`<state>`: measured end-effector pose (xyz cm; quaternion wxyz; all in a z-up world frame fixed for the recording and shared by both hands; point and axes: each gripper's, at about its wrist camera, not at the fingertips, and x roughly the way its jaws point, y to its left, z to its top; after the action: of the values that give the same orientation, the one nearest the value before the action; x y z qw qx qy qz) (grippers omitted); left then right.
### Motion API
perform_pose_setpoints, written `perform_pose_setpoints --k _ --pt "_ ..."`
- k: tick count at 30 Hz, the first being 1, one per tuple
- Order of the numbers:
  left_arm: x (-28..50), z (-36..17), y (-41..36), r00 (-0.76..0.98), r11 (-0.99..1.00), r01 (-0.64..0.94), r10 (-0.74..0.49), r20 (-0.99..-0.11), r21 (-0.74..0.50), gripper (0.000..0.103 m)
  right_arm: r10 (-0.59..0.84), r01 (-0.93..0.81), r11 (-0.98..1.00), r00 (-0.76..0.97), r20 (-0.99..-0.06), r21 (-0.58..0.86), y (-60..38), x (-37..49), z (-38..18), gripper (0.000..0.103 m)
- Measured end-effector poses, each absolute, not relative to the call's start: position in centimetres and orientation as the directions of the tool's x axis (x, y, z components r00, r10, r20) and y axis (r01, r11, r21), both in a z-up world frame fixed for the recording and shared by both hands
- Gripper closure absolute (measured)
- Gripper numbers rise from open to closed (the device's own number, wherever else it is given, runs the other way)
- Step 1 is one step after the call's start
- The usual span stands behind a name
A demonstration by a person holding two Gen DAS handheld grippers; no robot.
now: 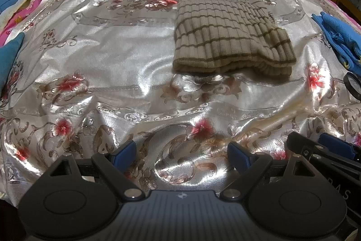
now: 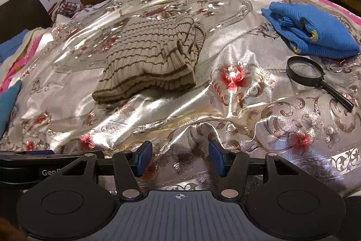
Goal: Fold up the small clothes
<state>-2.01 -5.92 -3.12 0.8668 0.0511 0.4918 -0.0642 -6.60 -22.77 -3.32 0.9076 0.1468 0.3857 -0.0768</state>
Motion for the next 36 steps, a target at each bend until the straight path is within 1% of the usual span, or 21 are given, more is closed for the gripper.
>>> perform_pose_setpoints --k 20,36 --pt "-2.09 -2.98 -6.15 0.530 0.984 0.170 -0.049 -0.846 0.050 0.011 -0.030 0.251 0.947 0.691 -0.723 0.201 -22.75 -6.56 -3.41 0.048" --pt "-2.55 -2.36 -6.38 0.575 0.981 0.176 -0.034 -0.818 0.083 0.011 -0.029 0.250 0.946 0.695 -0.719 0.204 -22.89 -6.59 -3.19 0.046"
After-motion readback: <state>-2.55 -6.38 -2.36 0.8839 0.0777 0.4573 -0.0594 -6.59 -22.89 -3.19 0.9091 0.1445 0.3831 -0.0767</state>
